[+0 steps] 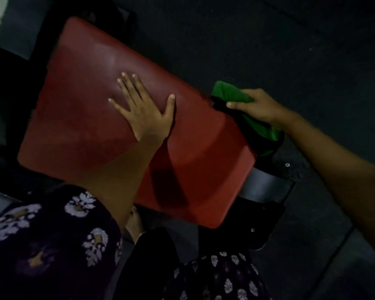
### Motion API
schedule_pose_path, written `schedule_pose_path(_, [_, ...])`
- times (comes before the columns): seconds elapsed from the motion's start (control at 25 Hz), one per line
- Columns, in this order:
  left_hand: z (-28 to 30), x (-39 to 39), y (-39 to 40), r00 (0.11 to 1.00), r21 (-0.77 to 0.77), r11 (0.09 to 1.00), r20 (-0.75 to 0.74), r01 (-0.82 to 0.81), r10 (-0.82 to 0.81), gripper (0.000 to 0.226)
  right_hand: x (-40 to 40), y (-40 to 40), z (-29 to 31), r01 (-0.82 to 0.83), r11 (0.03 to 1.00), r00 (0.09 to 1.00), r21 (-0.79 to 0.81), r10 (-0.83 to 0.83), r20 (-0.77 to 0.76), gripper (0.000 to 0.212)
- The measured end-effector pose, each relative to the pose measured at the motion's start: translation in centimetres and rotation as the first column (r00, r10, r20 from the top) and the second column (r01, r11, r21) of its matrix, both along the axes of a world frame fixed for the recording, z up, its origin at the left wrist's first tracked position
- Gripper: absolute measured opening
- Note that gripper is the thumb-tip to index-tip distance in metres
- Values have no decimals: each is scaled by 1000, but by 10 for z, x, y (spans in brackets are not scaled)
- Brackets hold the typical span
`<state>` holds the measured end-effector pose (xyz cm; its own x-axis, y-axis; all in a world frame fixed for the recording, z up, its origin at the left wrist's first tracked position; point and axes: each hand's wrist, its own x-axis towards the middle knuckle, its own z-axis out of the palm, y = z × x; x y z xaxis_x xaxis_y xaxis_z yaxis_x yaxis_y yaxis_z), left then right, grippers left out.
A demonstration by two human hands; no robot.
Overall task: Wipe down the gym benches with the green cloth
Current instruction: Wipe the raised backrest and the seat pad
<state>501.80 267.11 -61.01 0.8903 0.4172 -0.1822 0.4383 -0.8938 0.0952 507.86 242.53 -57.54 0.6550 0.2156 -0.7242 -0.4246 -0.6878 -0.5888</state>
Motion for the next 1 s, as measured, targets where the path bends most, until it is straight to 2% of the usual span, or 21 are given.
schedule_pose_path(0.12, [2, 2, -3, 1000, -18, 1000, 3, -20, 20, 95, 2, -22, 7, -46, 997, 996, 60, 50, -70, 38])
schedule_pose_path(0.2, [2, 2, -9, 1000, -17, 1000, -10, -22, 22, 95, -9, -54, 11, -15, 998, 987, 58, 24, -159, 36])
schedule_pose_path(0.28, [3, 3, -12, 1000, -5, 1000, -9, -23, 23, 94, -15, -67, 12, 1, 1000, 985, 31, 4, -174, 33])
schedule_pose_path(0.36, [3, 6, -11, 1000, -7, 1000, -11, -17, 17, 94, -3, -47, 10, -29, 998, 994, 47, 34, -99, 35])
schedule_pose_path(0.48, [0, 5, -13, 1000, 0, 1000, -26, -16, 16, 90, 32, 24, 2, -170, 979, 985, 111, 164, 63, 40])
schedule_pose_path(0.6, [2, 1, -14, 998, -25, 999, -42, -43, 42, 74, 46, 71, 0, -208, 969, 974, 131, 192, 124, 39])
schedule_pose_path(0.72, [12, 14, 1, 991, -81, 993, 96, -87, 95, 56, 41, 31, 2, -73, 979, 991, 191, 93, -96, 28])
schedule_pose_path(0.8, [15, 26, 24, 982, -44, 994, 160, -97, 103, 55, 33, -9, 3, -37, 991, 967, 131, 69, -246, 22])
schedule_pose_path(0.84, [14, 33, 38, 980, -26, 991, 146, -130, 132, 60, 30, -22, 4, -30, 995, 953, 91, 56, -298, 19])
schedule_pose_path(0.92, [11, 47, 60, 971, -4, 973, 60, -232, 232, 70, 26, -24, 6, -7, 999, 944, 54, 24, -330, 21])
schedule_pose_path(1.0, [5, 51, 67, 962, 44, 961, 22, -272, 271, 74, 33, 1, 5, 8, 997, 967, 82, 14, -255, 31])
